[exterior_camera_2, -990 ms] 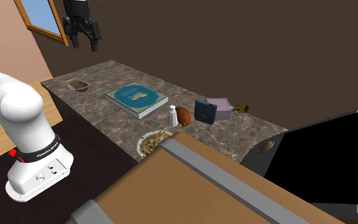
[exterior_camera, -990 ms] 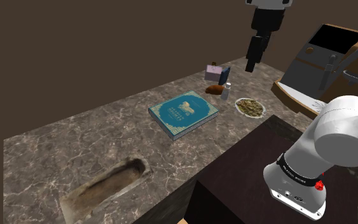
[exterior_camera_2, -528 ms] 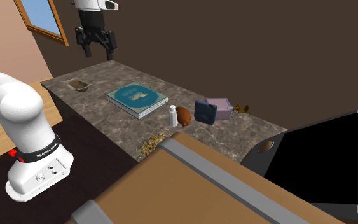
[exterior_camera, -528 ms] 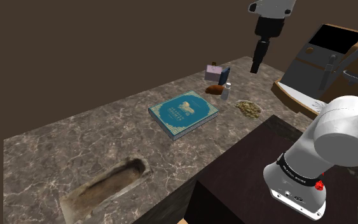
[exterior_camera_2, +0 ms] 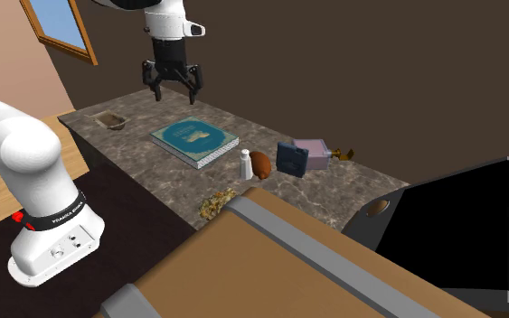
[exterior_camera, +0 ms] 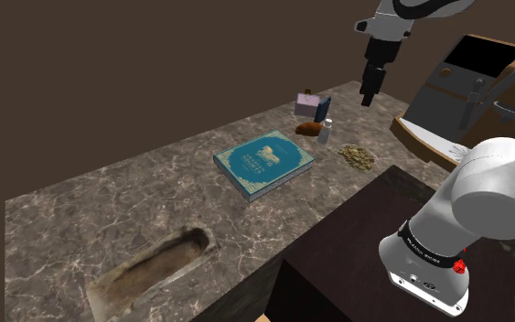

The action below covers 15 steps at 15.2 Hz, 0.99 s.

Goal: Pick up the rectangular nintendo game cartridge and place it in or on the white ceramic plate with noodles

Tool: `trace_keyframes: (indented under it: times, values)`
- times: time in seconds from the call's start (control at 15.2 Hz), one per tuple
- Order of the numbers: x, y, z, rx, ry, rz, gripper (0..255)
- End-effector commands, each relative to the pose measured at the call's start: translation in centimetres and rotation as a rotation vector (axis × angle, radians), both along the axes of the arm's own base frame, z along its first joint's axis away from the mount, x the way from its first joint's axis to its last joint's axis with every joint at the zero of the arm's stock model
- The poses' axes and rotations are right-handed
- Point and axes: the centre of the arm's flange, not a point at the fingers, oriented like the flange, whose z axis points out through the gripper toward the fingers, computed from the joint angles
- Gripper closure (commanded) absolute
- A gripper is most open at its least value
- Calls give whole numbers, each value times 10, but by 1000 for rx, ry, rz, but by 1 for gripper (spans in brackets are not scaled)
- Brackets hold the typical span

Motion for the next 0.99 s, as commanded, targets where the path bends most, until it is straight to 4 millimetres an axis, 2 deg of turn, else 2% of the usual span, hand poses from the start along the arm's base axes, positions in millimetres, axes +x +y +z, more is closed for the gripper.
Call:
trace_keyframes:
  times: [0.0, 0.46, 0.92]
  values:
    - [8, -23, -10, 8, -9, 55, 0]
    - [49, -97, -52, 38, -39, 231, 0]
    - [104, -160, -94, 69, -69, 408, 0]
